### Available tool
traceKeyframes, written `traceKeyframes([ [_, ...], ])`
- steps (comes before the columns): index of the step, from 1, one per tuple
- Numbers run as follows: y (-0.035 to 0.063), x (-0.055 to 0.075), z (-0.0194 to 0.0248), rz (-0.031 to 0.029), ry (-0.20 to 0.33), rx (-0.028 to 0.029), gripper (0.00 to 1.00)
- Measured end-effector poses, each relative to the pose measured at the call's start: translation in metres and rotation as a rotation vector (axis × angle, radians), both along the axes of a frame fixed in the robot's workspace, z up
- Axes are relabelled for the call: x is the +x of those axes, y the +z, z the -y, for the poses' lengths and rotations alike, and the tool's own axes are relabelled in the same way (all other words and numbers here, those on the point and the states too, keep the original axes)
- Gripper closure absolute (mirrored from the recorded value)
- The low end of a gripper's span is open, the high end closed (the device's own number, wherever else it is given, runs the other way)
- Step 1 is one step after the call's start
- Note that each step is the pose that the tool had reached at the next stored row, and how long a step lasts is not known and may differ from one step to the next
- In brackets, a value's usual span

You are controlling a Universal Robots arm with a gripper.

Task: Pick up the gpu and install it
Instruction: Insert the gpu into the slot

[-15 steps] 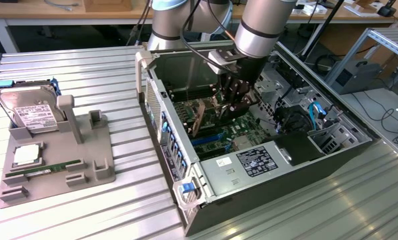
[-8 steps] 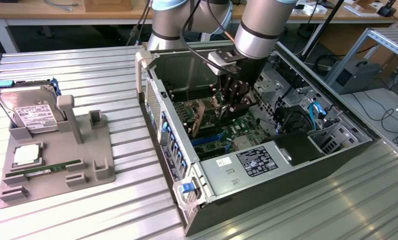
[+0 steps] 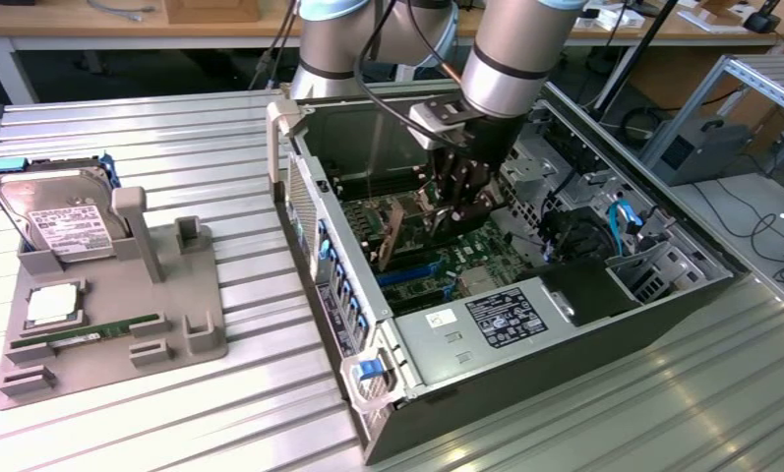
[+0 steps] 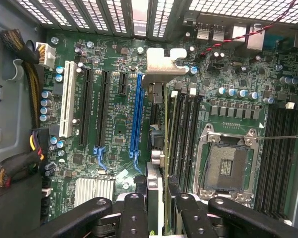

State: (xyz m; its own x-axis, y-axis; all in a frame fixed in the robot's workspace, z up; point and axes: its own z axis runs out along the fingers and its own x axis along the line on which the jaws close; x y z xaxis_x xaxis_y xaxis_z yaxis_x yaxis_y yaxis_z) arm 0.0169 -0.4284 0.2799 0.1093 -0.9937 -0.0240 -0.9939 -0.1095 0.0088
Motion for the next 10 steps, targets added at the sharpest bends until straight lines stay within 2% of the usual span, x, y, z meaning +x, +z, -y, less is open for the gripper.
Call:
traceKeyframes([
  [10, -0.0029, 0.0000, 0.0001, 0.0000, 0.000, -0.0001, 0.73],
])
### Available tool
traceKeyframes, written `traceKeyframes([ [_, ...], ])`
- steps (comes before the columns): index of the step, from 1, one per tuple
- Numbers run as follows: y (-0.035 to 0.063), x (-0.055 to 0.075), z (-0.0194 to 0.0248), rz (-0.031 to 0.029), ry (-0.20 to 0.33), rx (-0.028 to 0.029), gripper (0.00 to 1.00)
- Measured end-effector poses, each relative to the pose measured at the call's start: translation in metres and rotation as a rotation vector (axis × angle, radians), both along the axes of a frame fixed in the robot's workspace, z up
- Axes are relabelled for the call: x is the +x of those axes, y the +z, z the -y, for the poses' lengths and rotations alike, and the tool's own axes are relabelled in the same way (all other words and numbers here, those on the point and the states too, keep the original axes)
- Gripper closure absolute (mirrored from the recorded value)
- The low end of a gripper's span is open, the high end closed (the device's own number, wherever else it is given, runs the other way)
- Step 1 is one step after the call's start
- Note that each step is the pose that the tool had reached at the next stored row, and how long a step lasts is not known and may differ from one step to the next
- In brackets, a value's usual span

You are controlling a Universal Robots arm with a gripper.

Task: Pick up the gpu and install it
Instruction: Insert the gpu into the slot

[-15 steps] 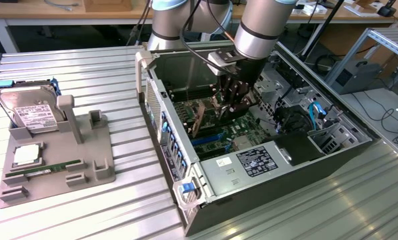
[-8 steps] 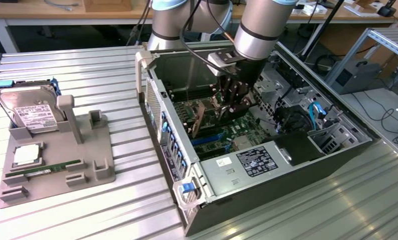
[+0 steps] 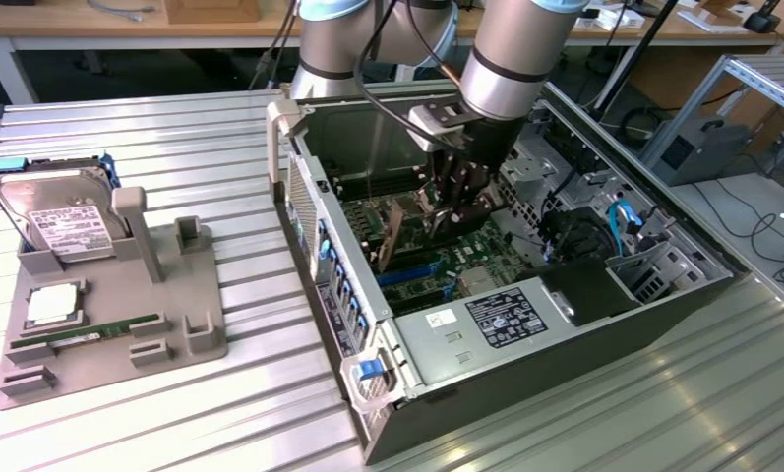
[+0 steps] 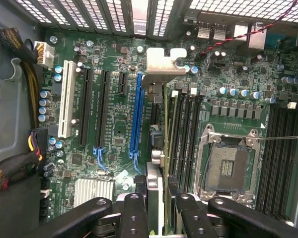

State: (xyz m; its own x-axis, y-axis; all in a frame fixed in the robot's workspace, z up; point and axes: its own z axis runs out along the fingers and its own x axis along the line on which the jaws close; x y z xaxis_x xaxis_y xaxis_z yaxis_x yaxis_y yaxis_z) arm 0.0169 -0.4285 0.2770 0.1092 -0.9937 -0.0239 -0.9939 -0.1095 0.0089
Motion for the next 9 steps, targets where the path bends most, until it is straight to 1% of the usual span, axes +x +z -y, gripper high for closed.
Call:
traceKeyframes([
  [9, -0.0031, 0.0000, 0.0001, 0.0000, 0.000, 0.0000, 0.73],
])
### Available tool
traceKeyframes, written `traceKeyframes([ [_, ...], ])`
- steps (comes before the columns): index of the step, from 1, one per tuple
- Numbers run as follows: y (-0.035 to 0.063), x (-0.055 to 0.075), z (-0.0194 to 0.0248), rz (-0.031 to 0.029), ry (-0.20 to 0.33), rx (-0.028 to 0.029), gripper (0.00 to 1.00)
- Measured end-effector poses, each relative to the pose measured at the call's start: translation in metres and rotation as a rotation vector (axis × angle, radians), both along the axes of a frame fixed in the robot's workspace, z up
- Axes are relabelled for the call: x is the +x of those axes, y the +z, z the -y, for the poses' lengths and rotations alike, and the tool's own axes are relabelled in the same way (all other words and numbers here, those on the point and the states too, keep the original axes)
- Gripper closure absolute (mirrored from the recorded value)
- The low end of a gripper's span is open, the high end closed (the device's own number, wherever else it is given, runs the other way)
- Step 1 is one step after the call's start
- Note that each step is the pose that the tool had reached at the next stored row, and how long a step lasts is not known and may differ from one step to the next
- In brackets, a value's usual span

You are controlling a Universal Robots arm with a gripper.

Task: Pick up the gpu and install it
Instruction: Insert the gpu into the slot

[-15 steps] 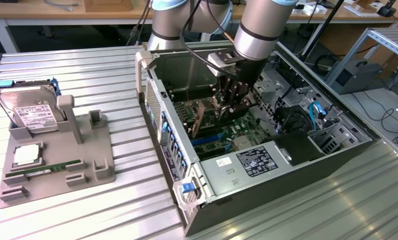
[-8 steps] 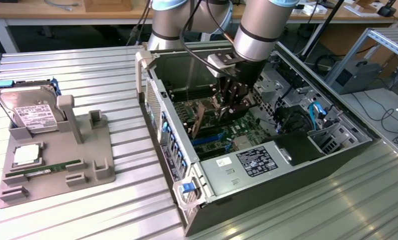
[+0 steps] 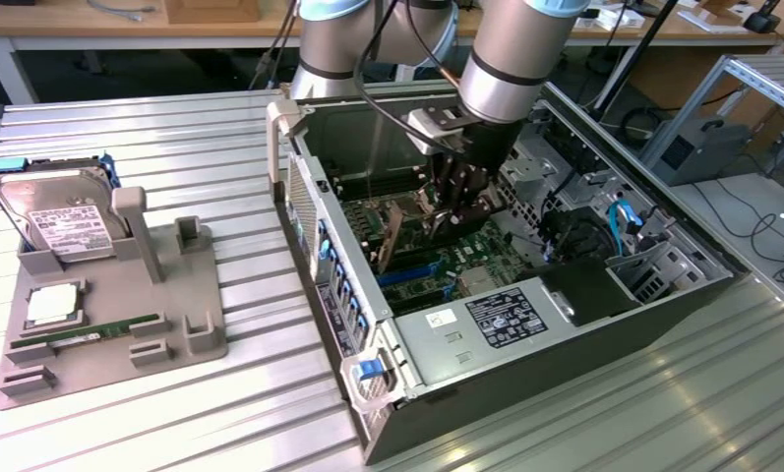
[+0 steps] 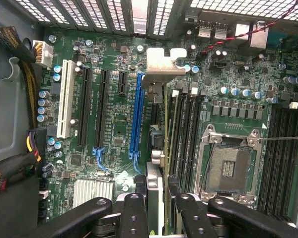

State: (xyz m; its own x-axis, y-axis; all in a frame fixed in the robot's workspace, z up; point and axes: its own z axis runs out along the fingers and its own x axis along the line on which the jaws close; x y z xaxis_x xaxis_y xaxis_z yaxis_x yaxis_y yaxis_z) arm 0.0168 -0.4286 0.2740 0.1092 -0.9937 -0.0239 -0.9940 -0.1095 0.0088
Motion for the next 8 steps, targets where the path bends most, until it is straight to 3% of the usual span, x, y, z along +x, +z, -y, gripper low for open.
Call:
traceKeyframes([
  [8, -0.0025, 0.0000, 0.0001, 0.0000, 0.000, 0.0000, 0.73],
])
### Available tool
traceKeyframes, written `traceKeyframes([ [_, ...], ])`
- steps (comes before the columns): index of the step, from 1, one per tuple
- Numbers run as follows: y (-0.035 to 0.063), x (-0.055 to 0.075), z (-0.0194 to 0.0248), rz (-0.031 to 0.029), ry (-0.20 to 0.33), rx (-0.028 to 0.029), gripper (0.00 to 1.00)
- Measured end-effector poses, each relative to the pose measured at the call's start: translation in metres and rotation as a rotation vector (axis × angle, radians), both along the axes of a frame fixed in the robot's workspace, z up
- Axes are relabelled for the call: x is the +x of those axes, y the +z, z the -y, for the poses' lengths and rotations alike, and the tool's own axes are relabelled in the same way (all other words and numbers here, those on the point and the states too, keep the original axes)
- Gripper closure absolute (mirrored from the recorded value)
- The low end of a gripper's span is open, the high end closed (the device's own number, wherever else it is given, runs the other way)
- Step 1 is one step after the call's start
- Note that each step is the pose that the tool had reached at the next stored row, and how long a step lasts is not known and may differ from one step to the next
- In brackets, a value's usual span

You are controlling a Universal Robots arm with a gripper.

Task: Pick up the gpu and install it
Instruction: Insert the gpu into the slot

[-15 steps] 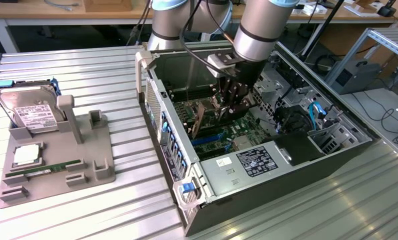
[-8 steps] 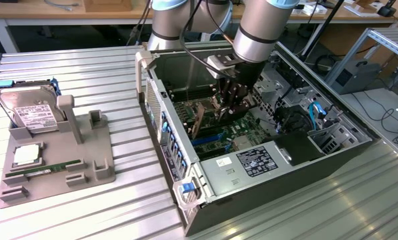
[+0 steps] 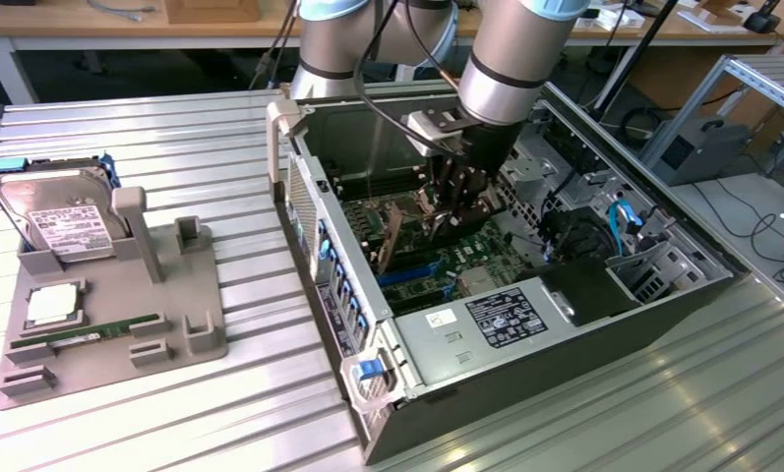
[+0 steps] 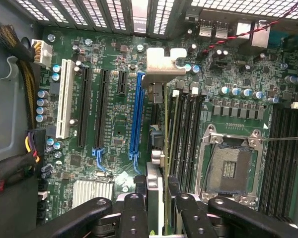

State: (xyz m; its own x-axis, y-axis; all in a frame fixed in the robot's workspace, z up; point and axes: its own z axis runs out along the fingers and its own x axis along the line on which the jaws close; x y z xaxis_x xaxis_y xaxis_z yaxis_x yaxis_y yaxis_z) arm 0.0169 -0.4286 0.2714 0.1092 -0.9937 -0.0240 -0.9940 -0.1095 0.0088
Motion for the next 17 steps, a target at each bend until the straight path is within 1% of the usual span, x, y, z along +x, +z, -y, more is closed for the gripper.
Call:
traceKeyframes([
  [17, -0.0052, -0.0001, 0.0003, -0.0001, 0.000, -0.0002, 0.73],
])
